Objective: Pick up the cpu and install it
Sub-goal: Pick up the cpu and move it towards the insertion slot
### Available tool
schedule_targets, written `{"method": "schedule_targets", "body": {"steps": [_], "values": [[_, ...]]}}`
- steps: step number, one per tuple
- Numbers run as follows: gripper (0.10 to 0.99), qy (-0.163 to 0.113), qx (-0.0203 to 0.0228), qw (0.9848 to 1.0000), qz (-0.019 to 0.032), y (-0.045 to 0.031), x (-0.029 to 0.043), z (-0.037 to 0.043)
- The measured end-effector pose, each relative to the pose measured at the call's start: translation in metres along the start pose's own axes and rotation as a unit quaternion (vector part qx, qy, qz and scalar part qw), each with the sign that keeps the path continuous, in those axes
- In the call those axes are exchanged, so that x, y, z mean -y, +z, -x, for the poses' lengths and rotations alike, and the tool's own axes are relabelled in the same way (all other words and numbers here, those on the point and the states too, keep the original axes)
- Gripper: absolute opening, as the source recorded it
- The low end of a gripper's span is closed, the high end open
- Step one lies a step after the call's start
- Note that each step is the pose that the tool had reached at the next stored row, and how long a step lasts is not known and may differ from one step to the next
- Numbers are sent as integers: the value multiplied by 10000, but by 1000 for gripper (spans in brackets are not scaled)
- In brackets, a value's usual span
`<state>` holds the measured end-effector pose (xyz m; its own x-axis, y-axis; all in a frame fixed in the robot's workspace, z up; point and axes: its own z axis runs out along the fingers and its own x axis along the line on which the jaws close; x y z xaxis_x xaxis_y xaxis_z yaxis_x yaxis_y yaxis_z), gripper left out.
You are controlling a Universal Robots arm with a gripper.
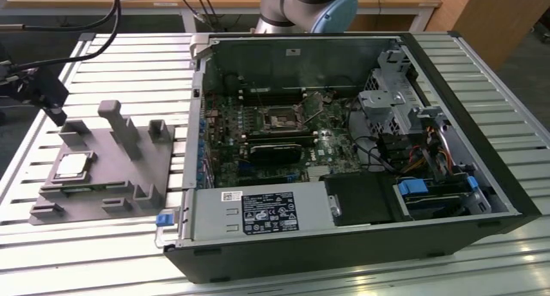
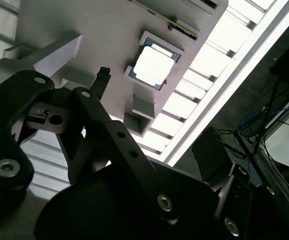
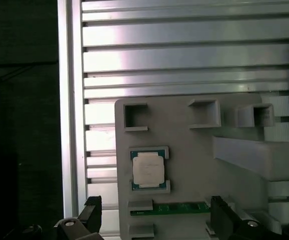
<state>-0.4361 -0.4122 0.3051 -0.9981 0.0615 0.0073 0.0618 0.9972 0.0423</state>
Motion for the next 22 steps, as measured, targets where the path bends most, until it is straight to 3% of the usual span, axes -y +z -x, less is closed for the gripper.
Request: {"method": "schedule_targets", "body": {"steps": [7,10,11,22], "values": [[937,0,-4,10000,-1,127,8,1],[859,0,-5,10000,0,182,14,2],[792,-1,-5,10000,0,200,16,2],[792,-60,-7,10000,-1,400,34,4]]}}
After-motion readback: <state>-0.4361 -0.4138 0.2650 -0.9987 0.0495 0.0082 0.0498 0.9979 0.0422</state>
